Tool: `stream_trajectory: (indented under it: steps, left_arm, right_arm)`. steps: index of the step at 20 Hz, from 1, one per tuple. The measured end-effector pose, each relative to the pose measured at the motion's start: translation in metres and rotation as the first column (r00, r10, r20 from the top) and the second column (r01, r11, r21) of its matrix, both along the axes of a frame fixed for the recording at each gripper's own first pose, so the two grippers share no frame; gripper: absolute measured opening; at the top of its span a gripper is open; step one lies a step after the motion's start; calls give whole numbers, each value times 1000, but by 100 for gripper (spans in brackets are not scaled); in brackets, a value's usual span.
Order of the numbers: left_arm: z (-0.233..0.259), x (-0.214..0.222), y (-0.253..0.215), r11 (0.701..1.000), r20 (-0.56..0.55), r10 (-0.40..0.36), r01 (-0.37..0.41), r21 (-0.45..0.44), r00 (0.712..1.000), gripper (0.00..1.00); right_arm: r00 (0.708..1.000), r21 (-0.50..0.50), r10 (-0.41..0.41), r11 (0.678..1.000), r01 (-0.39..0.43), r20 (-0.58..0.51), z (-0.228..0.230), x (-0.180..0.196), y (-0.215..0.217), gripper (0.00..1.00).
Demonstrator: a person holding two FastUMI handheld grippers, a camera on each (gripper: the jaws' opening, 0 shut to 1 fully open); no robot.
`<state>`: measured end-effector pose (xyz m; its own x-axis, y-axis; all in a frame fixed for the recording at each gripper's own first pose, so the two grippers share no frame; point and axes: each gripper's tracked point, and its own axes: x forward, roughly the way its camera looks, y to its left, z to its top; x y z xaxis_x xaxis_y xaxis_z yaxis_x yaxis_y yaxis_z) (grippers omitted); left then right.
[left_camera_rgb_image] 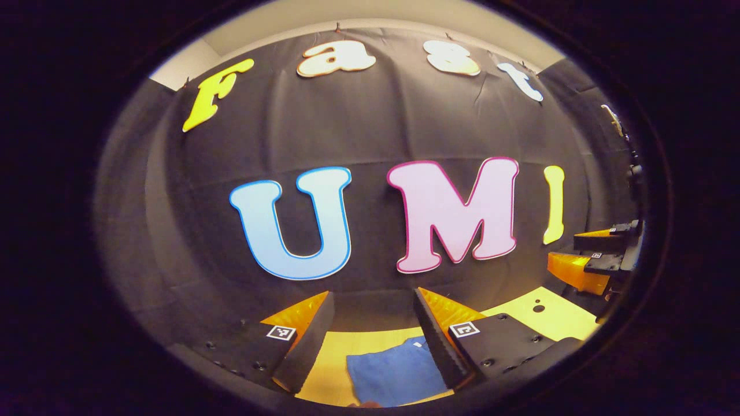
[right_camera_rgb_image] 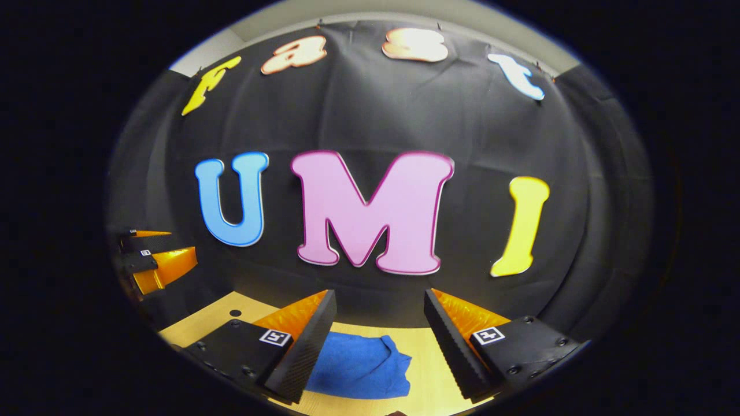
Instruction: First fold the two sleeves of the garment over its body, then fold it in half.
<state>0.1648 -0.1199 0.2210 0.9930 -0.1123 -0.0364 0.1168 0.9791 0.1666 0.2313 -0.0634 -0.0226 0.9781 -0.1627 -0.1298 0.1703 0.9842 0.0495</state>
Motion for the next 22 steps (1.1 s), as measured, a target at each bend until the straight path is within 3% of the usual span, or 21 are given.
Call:
stream_trajectory:
  steps: [1, 2, 3, 5, 10, 13, 14, 17, 18, 22]
  left_arm:
    - [6, -23, 0, 1000, 19, -10, 10, -12, 1000, 76]
    - [13, -47, 1, 999, 28, -19, 20, -26, 999, 82]
    - [16, -69, 2, 999, 28, -26, 28, -44, 999, 78]
    - [12, -115, 3, 996, 20, -52, 53, -75, 998, 82]
    - [0, -197, 22, 995, 55, -73, 76, -58, 996, 79]
    - [-4, -234, 22, 991, 48, -95, 99, -88, 994, 82]
    - [-3, -245, 22, 990, 63, -106, 111, -90, 992, 77]
    - [0, -276, 33, 990, 94, -65, 76, -120, 993, 82]
    - [1, -284, 36, 990, 100, -41, 54, -129, 994, 77]
    - [-2, -305, 31, 993, 93, -12, 24, -119, 996, 80]
  right_arm:
    - [1000, -7, -4, 1000, 4, 25, 16, -25, 6, 97]
    - [999, -21, -8, 1000, 9, 45, 28, -48, 9, 97]
    - [998, -19, -17, 1000, 18, 61, 33, -75, 7, 97]
    - [997, -3, -37, 999, 38, 71, 45, -125, 11, 97]
    - [993, 3, -88, 996, 88, 74, 67, -228, 25, 97]
    - [993, -25, -77, 997, 80, 90, 76, -266, 43, 97]
    - [993, -25, -76, 997, 79, 94, 76, -276, 47, 97]
    - [994, -12, -43, 999, 44, 100, 72, -295, 62, 97]
    - [994, -10, -35, 999, 36, 103, 74, -303, 64, 97]
    - [993, -15, 10, 1000, -9, 120, 76, -313, 73, 100]
